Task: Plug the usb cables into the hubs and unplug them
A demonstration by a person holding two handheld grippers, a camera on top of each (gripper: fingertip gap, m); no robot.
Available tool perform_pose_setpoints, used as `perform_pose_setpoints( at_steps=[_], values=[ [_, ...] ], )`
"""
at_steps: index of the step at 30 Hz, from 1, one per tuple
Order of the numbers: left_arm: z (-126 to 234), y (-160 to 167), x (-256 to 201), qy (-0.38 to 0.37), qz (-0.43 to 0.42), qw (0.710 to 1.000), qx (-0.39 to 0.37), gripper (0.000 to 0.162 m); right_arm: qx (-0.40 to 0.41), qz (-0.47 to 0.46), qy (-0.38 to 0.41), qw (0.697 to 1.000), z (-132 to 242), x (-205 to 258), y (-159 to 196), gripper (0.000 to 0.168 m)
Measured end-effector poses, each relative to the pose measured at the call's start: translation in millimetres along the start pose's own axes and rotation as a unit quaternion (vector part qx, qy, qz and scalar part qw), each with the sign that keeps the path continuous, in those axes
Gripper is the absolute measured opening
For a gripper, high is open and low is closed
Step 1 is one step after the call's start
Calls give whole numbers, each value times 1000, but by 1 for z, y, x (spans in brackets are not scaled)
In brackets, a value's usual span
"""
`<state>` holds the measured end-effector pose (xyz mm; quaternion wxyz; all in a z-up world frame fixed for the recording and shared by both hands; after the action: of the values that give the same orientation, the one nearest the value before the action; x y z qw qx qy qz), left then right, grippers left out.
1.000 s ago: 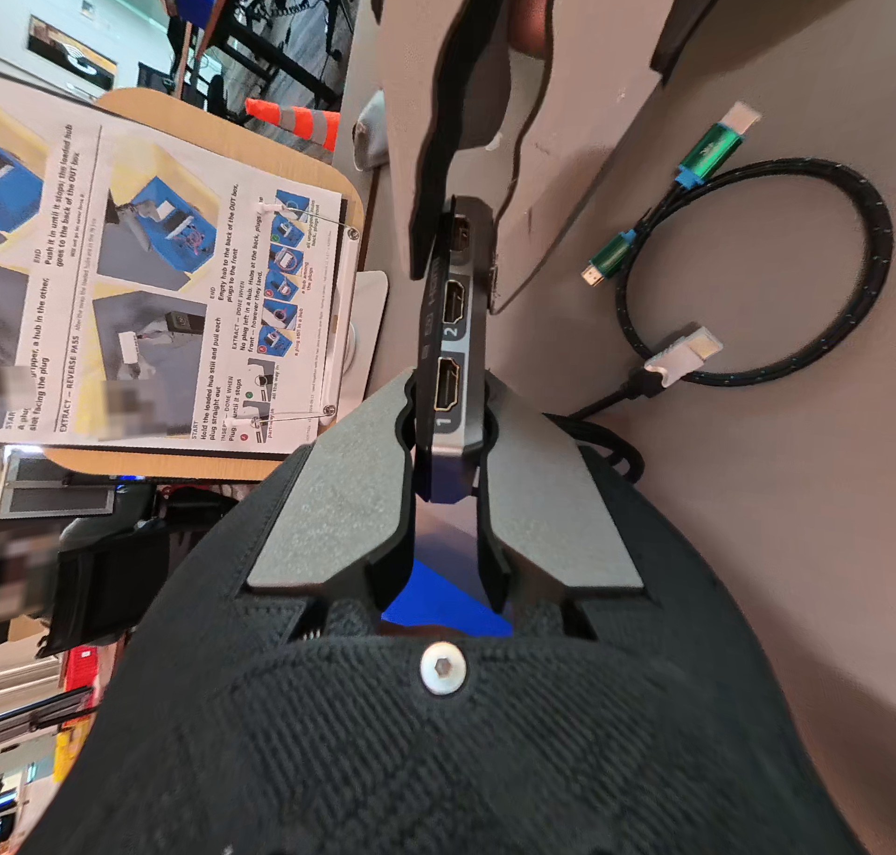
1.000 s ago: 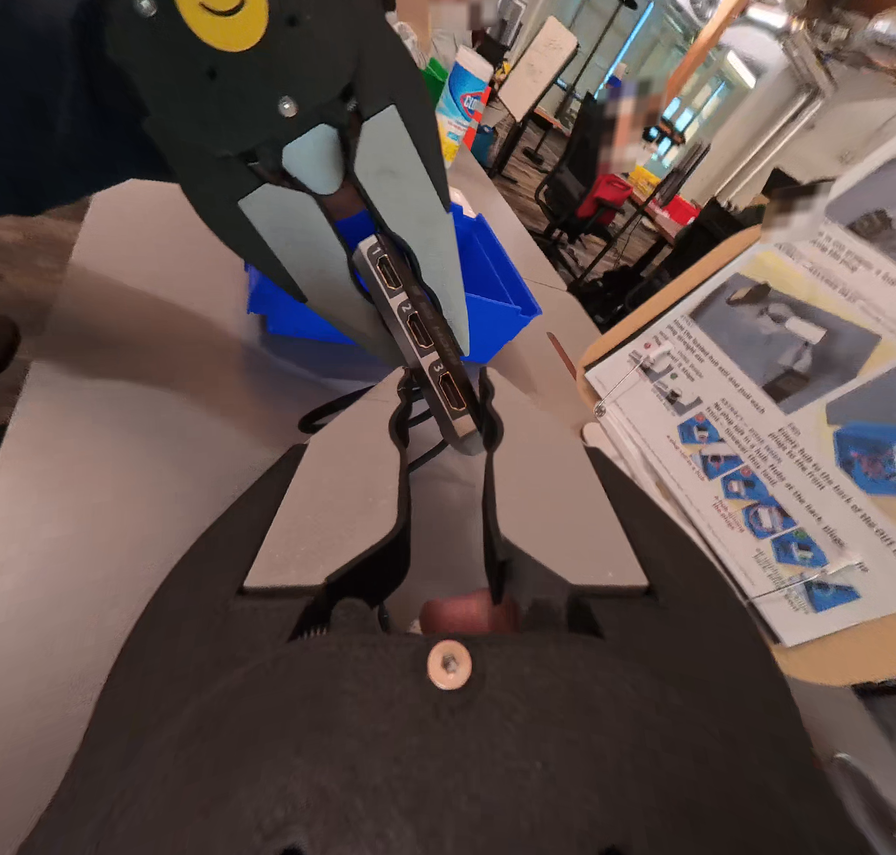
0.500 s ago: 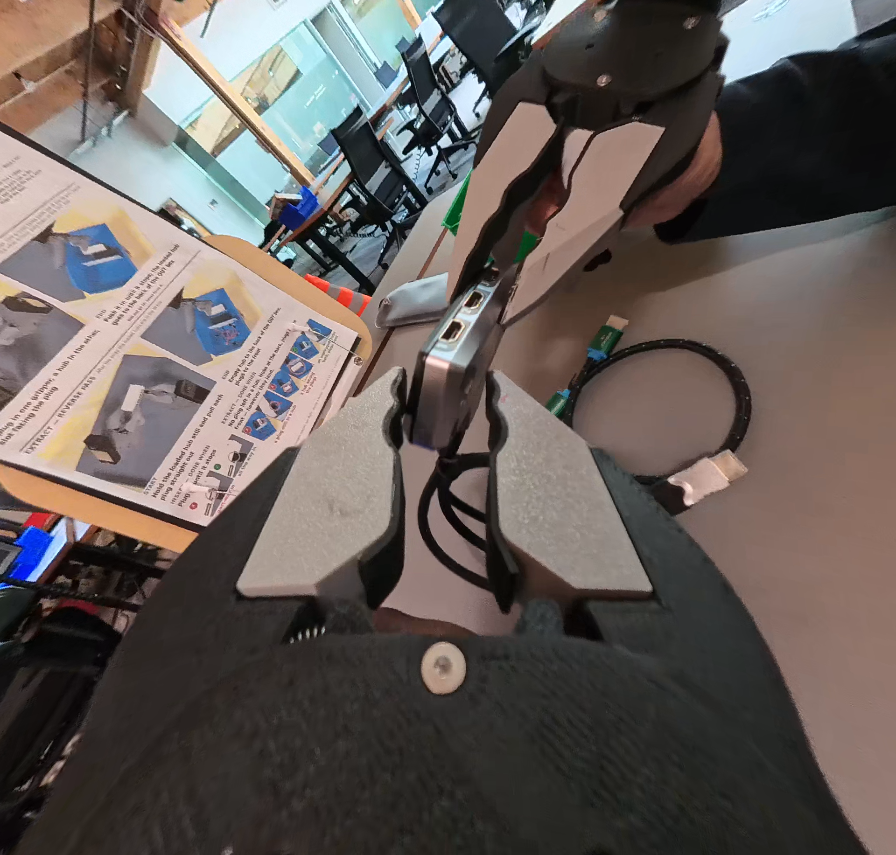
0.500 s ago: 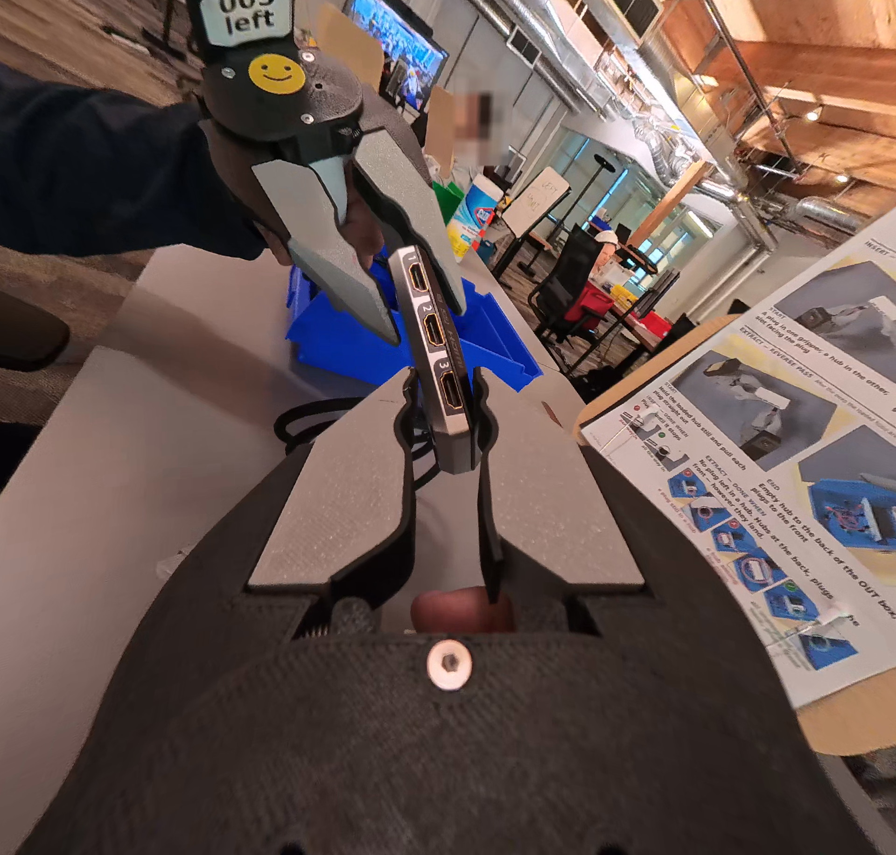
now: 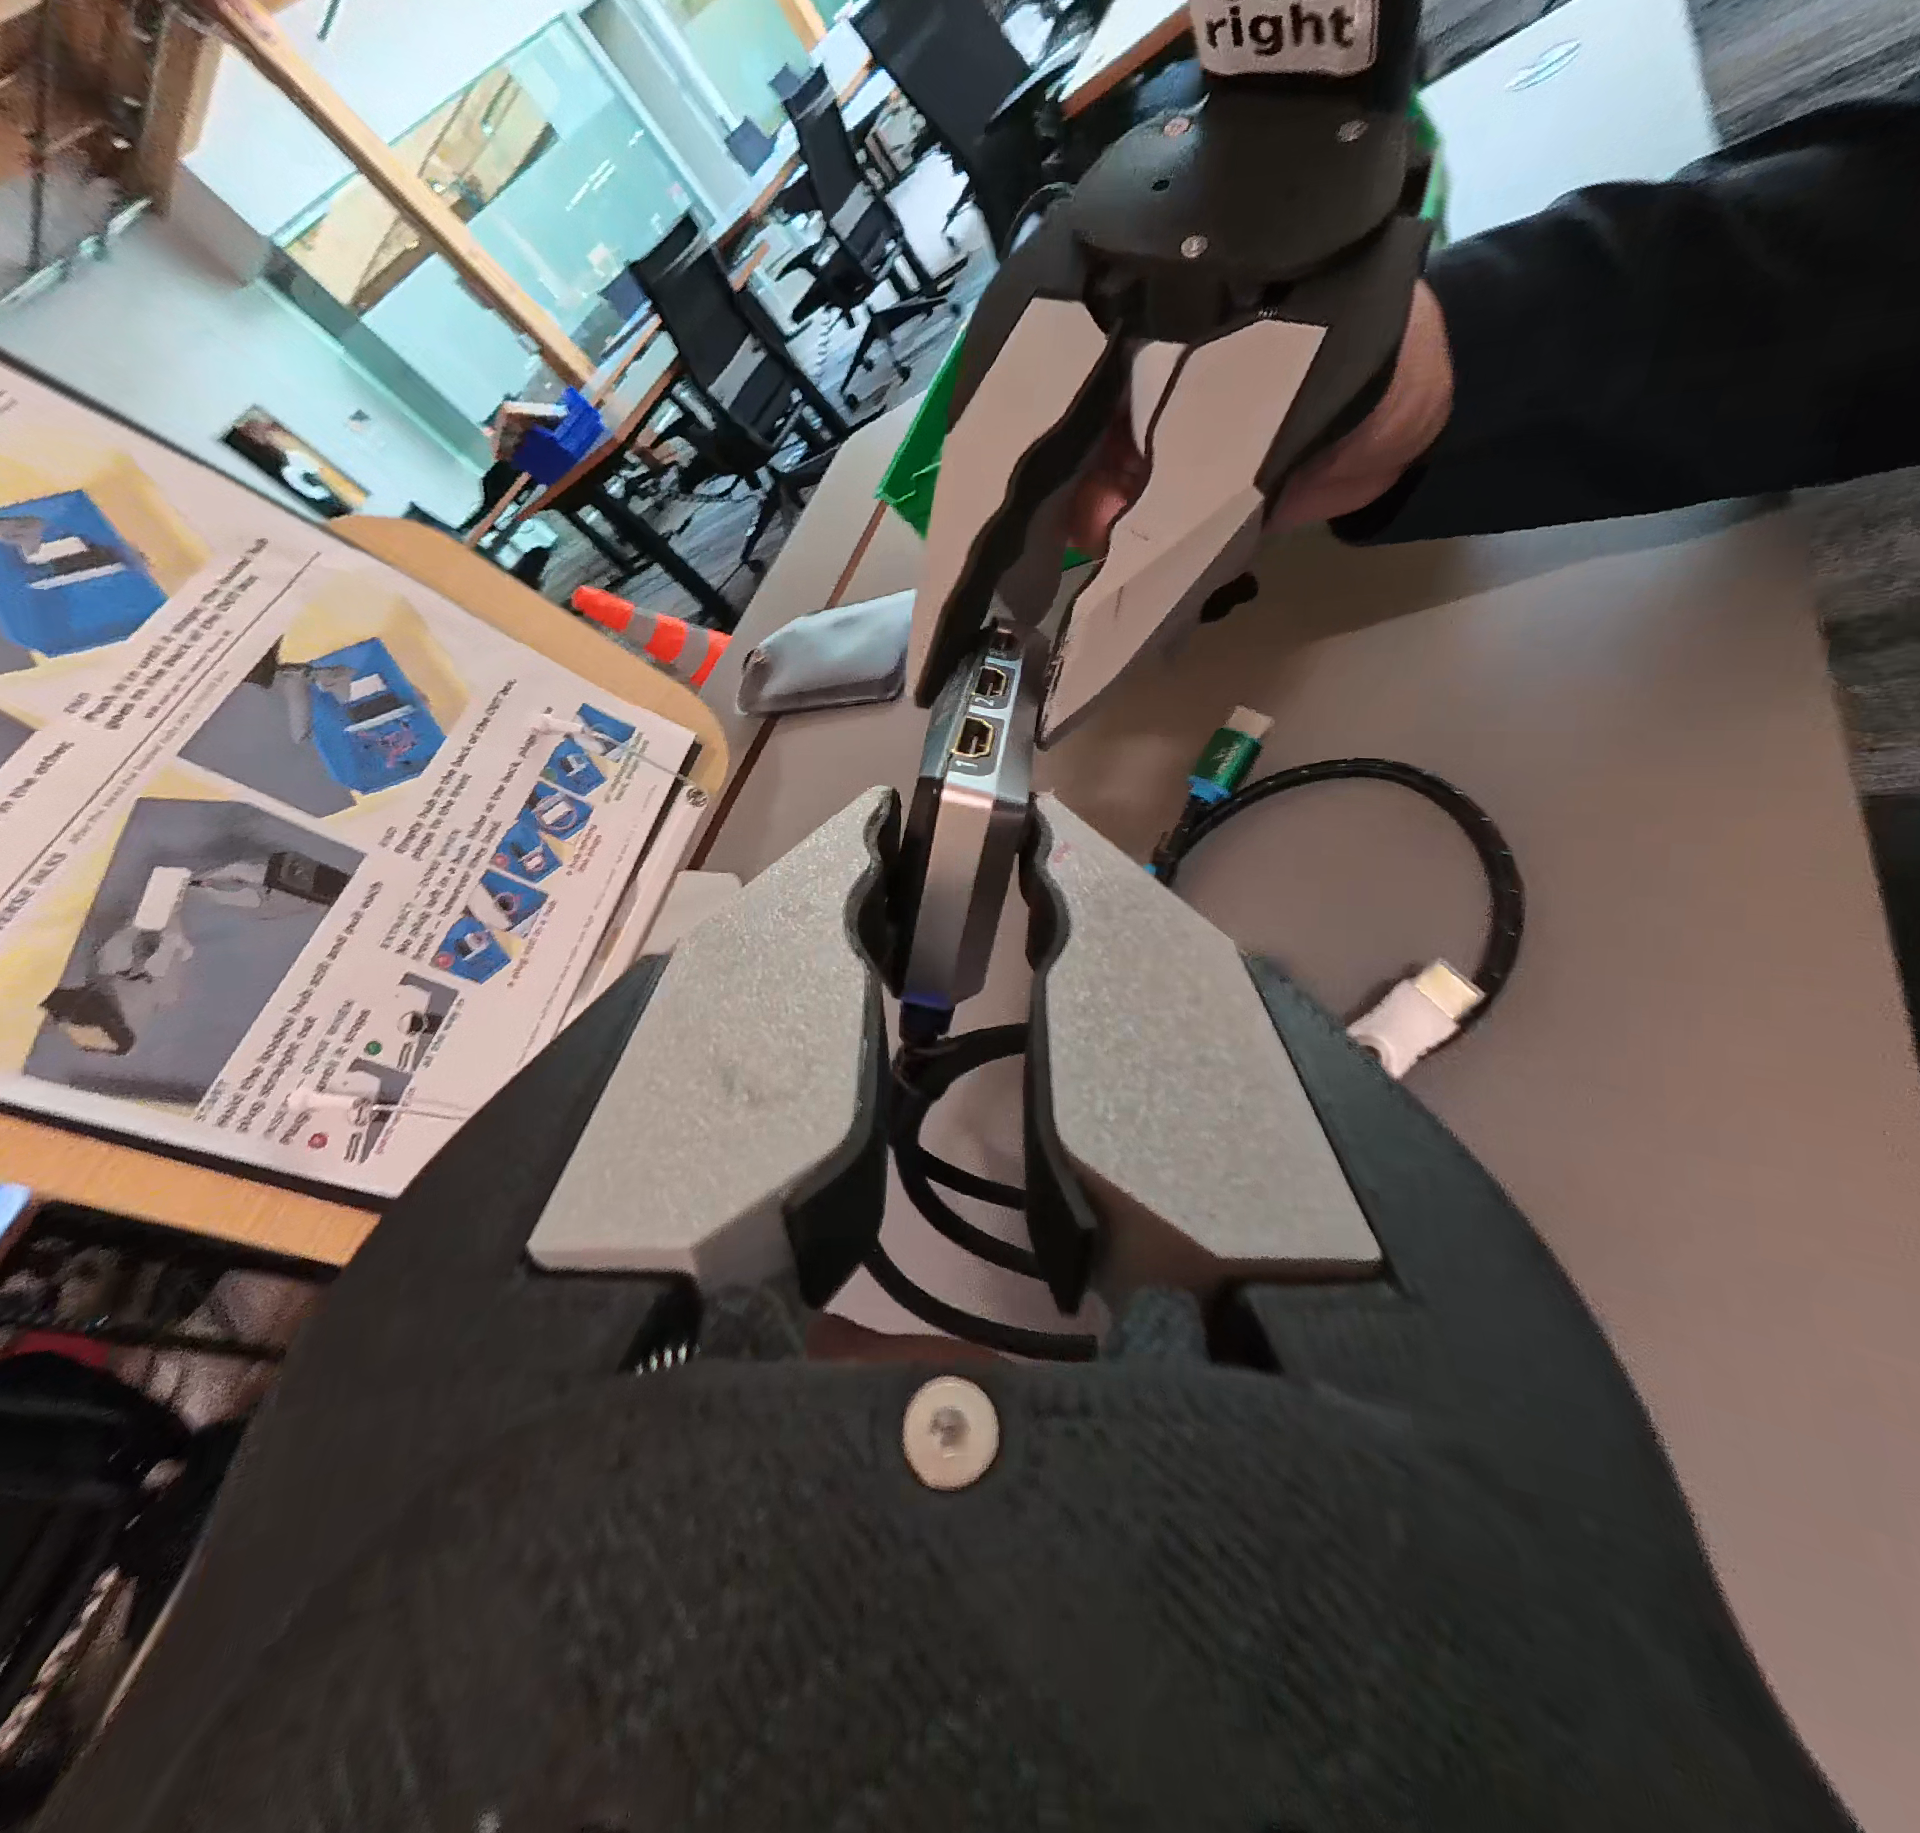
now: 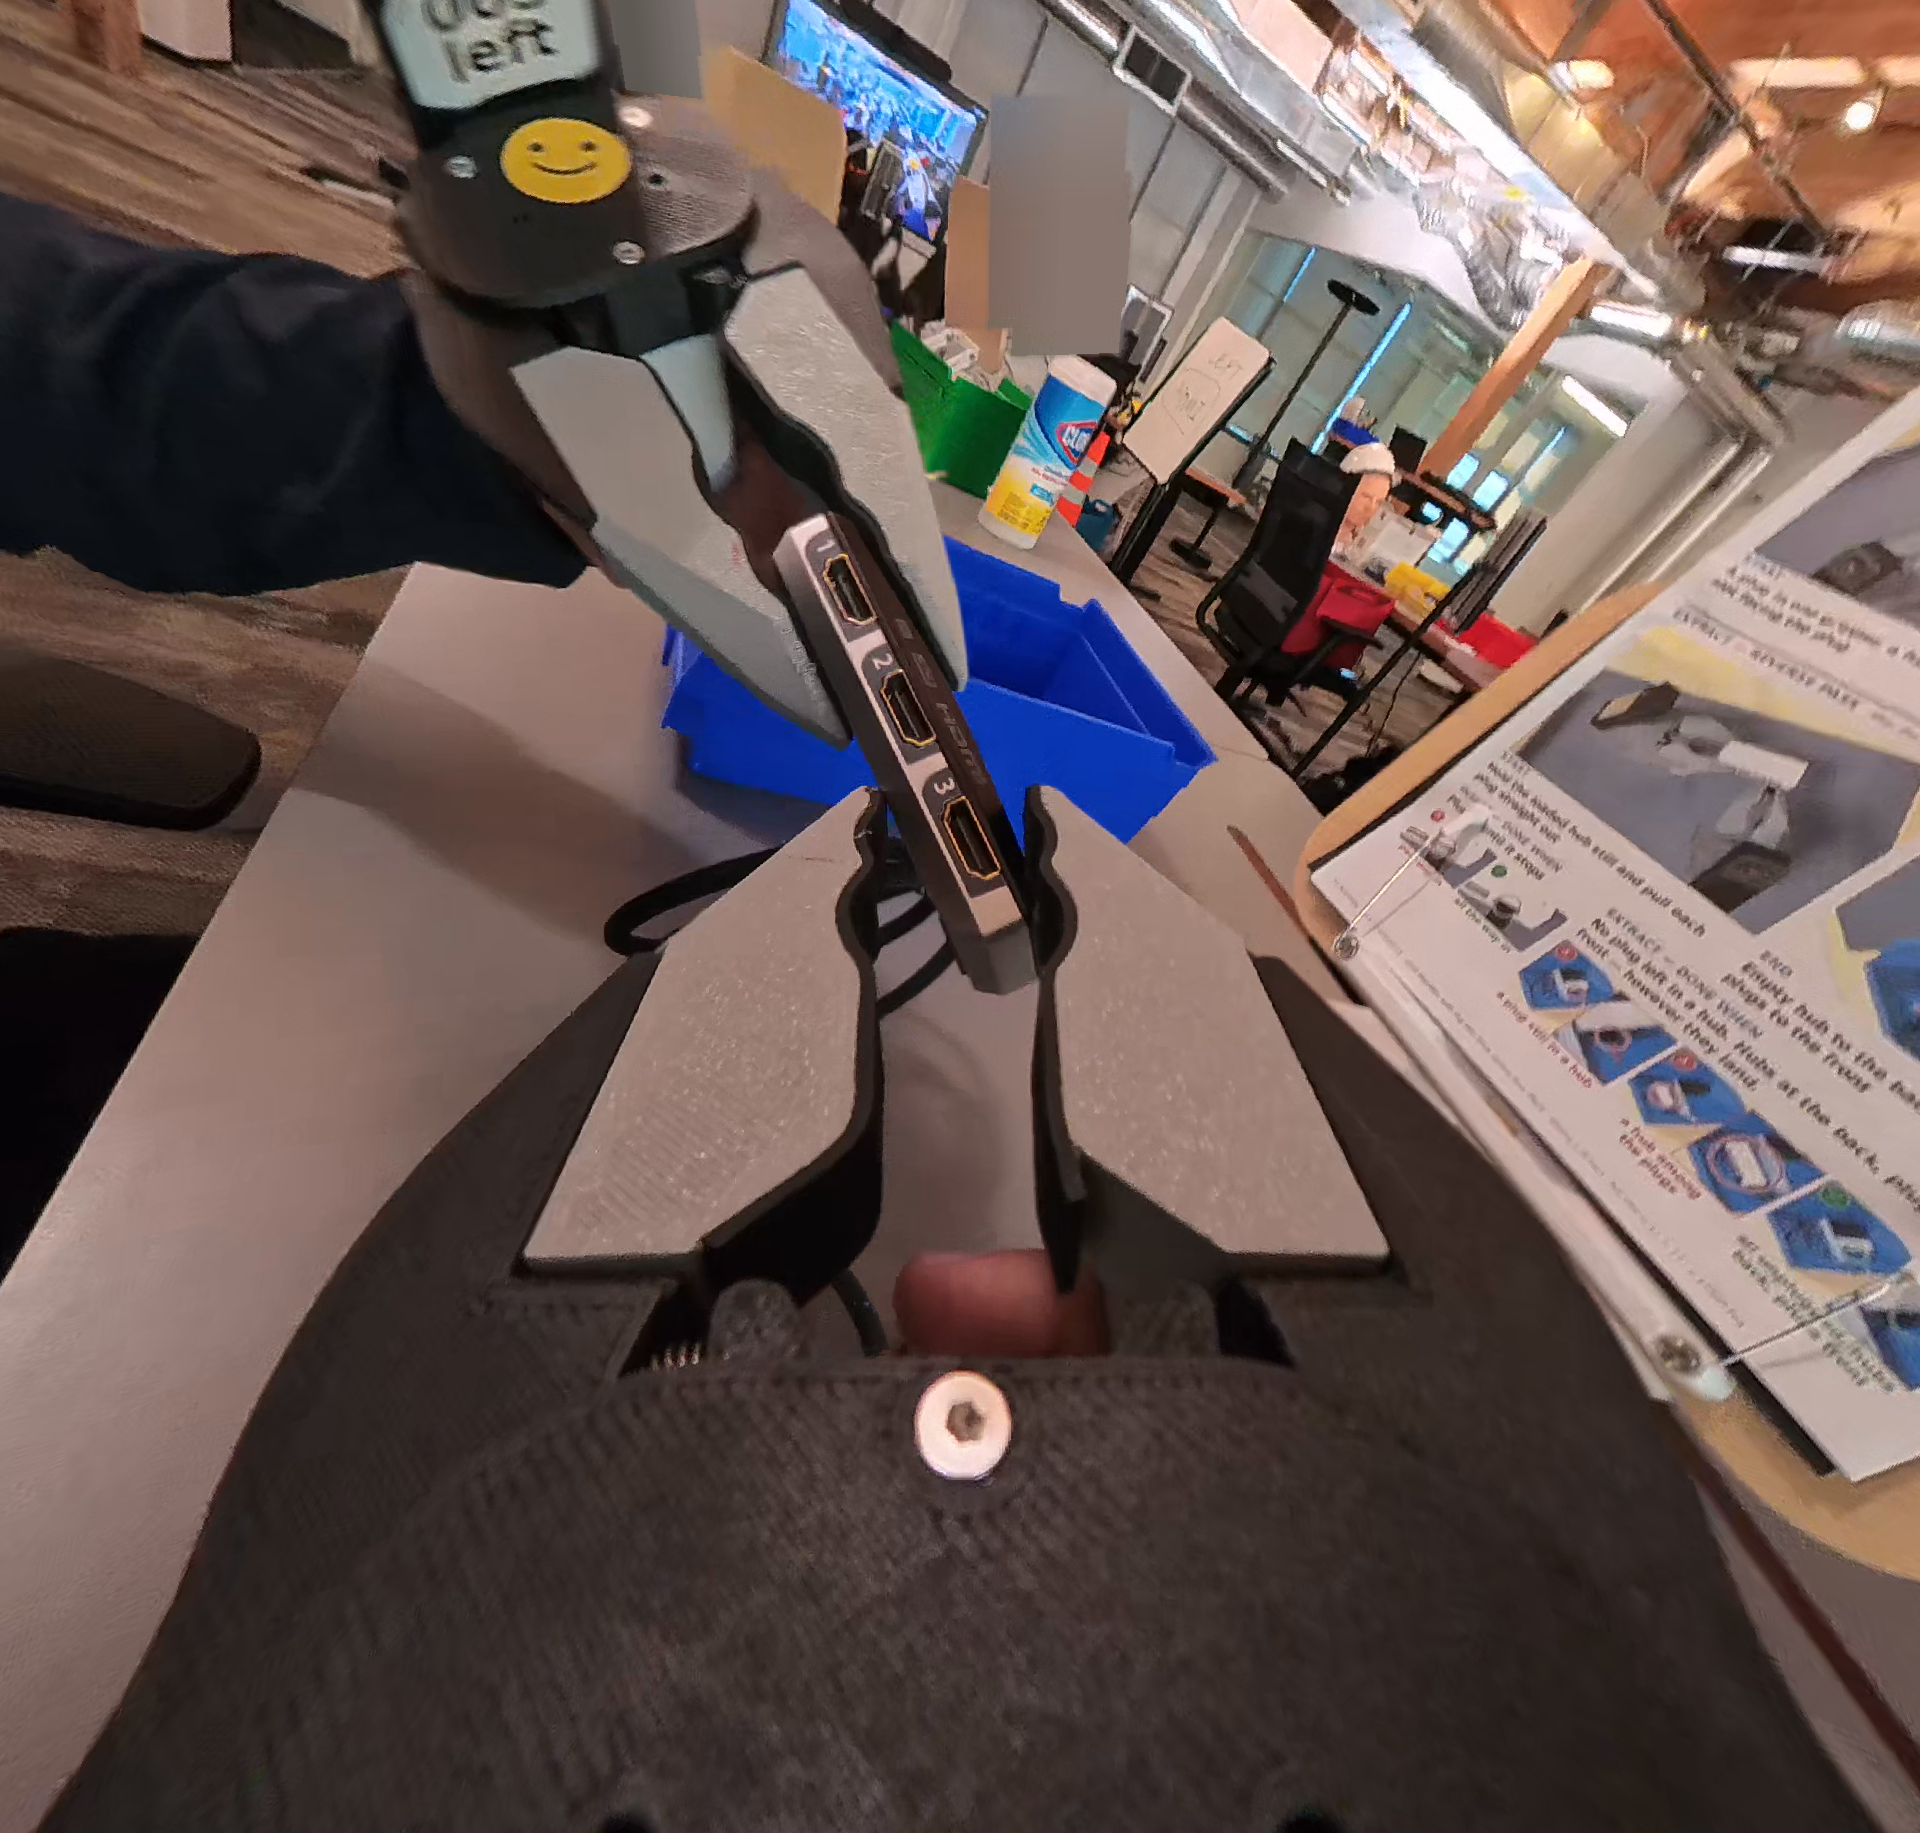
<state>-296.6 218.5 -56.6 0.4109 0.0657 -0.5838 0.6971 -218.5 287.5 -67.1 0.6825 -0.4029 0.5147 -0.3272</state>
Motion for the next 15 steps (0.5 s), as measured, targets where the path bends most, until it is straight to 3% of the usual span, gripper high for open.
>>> perform_pose_setpoints(
  at_steps=[1, 5, 12, 15],
  values=[
    [-2, 1, -1, -15, -4, 1000, 9, 21, 7, -11, -1, 1000, 0, -2, 2, 24],
    [-8, 4, -6, -55, -25, 997, 44, 21, 27, -27, 0, 999, -4, -3, 12, 24],
    [-5, 8, -5, -21, 22, 999, 32, 21, 1, -78, -27, 997, -10, -1, 17, 28],
    [-5, 14, -2, -40, 9, 997, 68, 18, 42, -131, -4, 990, -14, -9, 24, 34]
  ],
)
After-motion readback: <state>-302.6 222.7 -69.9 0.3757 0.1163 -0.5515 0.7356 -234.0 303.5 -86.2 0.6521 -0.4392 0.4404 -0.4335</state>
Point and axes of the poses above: each gripper's, where its closed fingertips meet, z back along the fingers, y out of its underside, x = y × z across the jaws, the point moved 5 cm from there along z, back along the fingers, and after that the axes turned 5 degrees about x, right-handed, at the moved point
